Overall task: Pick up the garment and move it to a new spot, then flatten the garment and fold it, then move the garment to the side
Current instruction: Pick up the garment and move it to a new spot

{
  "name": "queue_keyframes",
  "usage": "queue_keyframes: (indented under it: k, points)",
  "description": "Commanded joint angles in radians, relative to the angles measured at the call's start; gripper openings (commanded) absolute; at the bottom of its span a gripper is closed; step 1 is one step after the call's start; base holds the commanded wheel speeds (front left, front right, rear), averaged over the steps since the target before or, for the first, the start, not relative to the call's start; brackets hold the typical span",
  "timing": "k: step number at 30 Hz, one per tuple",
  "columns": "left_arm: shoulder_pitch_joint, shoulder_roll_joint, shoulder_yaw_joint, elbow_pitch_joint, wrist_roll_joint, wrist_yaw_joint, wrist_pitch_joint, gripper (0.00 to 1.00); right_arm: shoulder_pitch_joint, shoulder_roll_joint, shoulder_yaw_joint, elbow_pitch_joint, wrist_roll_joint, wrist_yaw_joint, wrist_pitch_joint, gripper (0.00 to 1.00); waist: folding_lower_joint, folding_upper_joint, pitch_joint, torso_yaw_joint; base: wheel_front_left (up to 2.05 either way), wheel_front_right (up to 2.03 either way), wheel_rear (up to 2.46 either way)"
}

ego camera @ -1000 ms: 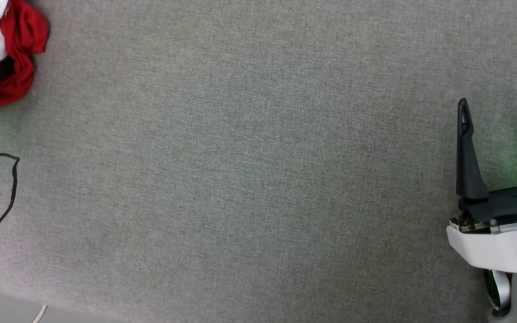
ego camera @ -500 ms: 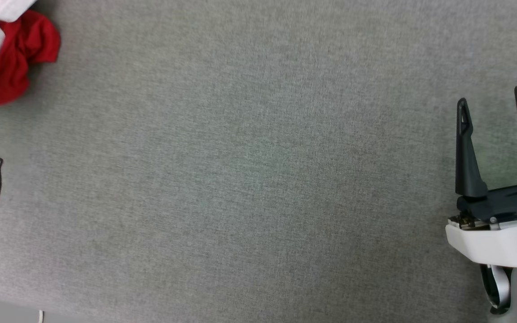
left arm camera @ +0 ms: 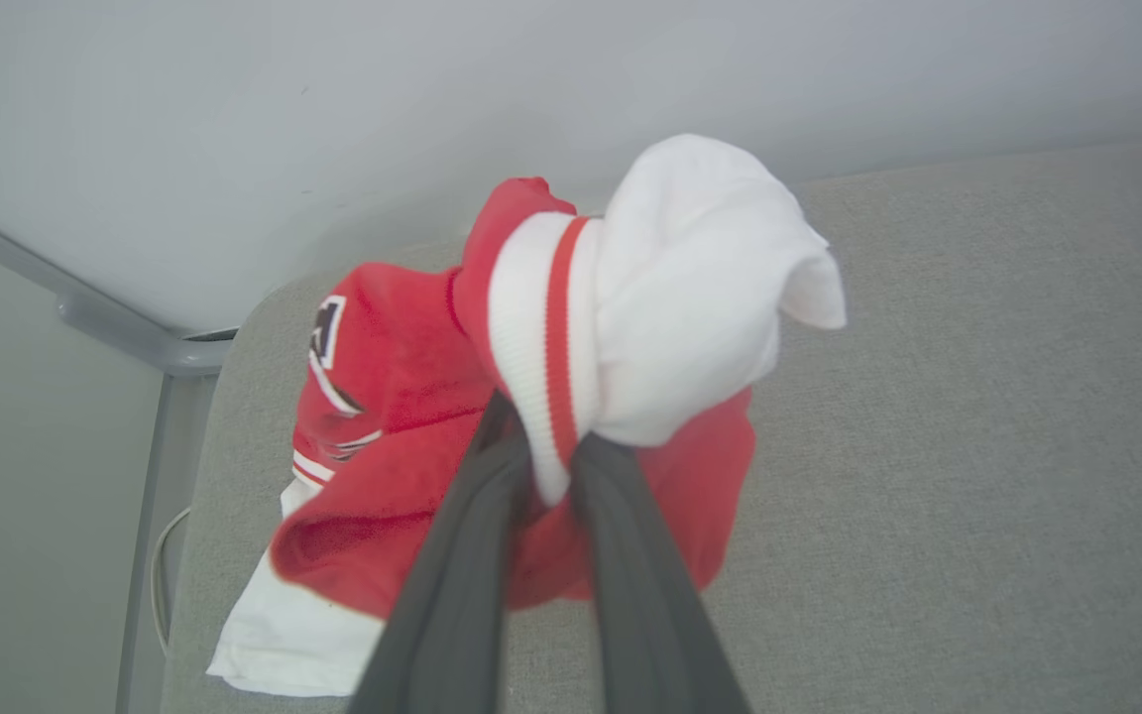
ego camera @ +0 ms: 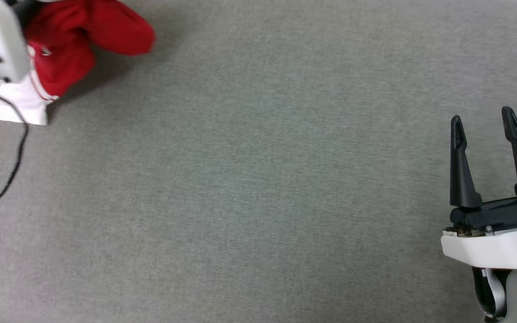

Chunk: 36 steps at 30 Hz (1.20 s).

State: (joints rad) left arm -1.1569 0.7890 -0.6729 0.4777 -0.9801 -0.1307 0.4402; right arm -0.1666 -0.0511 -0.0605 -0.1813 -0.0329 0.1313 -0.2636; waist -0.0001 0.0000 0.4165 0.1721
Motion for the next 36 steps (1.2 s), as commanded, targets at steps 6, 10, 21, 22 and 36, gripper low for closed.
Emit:
queue_keyframes:
  k: [6,10,21,22,36]
  points:
    - [-0.055,-0.047,-0.122,-0.119,0.008,0.003,-0.003,0.0,0.011,0.002,-0.002,0.015,0.043,-0.001,-0.002,1.0,0.0001,0.0,-0.042,-0.077,0.0,0.0,0.0]
    - [-0.083,-0.103,-0.191,-0.166,0.021,0.003,-0.003,0.0,0.013,0.002,-0.005,0.019,0.063,-0.001,-0.002,1.0,0.0001,0.0,-0.049,-0.129,0.0,0.0,0.0]
    - [-0.107,-0.261,-0.423,-0.233,0.047,0.003,-0.03,0.0,0.01,0.002,-0.017,0.025,0.11,-0.001,-0.002,1.0,0.0001,0.0,-0.049,-0.283,0.0,0.0,0.0]
    - [-0.109,-0.278,-0.445,-0.239,0.041,0.003,-0.034,0.0,0.012,0.002,-0.022,0.025,0.114,-0.001,-0.002,1.0,0.0001,0.0,-0.049,-0.294,0.0,0.0,0.0]
    - [0.028,-0.389,-0.606,-0.224,0.03,0.003,-0.082,0.0,0.025,0.002,-0.036,0.028,0.149,-0.001,-0.002,1.0,0.0001,0.0,-0.045,-0.351,0.0,0.0,0.0]
